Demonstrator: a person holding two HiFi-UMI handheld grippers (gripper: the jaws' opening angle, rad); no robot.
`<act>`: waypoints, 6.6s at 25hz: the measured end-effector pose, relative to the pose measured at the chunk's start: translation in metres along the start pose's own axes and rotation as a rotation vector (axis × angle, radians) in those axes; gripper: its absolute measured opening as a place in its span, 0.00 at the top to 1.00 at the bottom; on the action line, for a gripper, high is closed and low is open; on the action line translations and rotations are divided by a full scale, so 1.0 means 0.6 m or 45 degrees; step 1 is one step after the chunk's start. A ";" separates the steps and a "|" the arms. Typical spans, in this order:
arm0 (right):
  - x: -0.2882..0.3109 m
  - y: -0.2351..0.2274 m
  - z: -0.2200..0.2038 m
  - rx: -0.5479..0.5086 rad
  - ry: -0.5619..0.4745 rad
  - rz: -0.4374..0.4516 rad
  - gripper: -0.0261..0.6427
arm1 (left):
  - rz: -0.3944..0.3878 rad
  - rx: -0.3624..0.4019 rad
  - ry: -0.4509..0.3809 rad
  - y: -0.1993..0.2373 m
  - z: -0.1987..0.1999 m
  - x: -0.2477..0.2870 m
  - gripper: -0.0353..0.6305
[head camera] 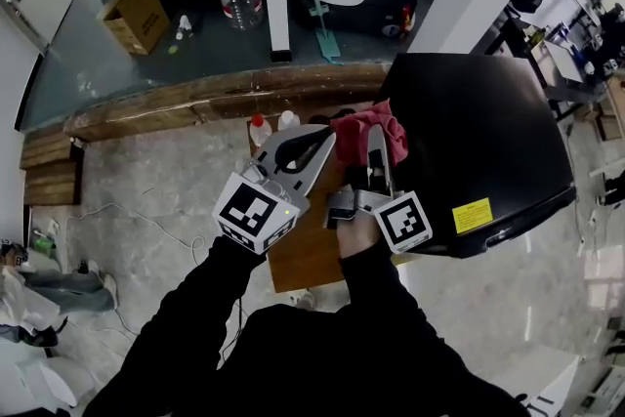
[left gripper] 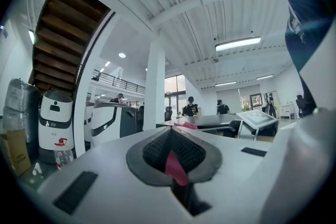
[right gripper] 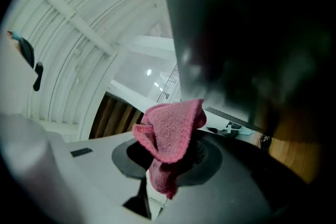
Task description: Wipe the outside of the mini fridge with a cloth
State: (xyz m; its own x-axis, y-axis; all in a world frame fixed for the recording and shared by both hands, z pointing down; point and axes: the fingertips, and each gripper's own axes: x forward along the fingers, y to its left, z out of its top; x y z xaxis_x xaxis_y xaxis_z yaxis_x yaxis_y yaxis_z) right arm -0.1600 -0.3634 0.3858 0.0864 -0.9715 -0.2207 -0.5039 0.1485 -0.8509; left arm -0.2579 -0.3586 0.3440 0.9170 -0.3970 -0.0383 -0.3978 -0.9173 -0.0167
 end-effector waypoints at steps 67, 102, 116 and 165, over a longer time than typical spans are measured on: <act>-0.123 -0.202 -0.158 0.171 0.102 -0.208 0.82 | -0.060 -0.249 0.296 -0.010 -0.307 -0.030 0.94; -0.289 -0.240 0.007 0.401 -0.197 -0.389 0.82 | -0.407 -0.120 0.243 -0.251 -0.222 0.027 0.94; -0.354 -0.478 -0.116 0.501 -0.150 -0.646 0.82 | -0.482 -0.245 0.524 -0.266 -0.501 0.047 0.94; -0.523 0.018 -0.001 -0.977 0.326 -0.285 0.83 | -0.854 -0.224 0.253 -0.411 -0.155 -0.133 0.94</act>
State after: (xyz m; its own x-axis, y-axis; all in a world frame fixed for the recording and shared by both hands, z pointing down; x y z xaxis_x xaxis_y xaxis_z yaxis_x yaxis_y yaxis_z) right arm -0.1928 -0.0570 0.4462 0.1028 -0.9888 0.1085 -0.9510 -0.1297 -0.2807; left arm -0.2301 -0.1033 0.4441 0.9567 0.2708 0.1065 0.2479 -0.9502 0.1887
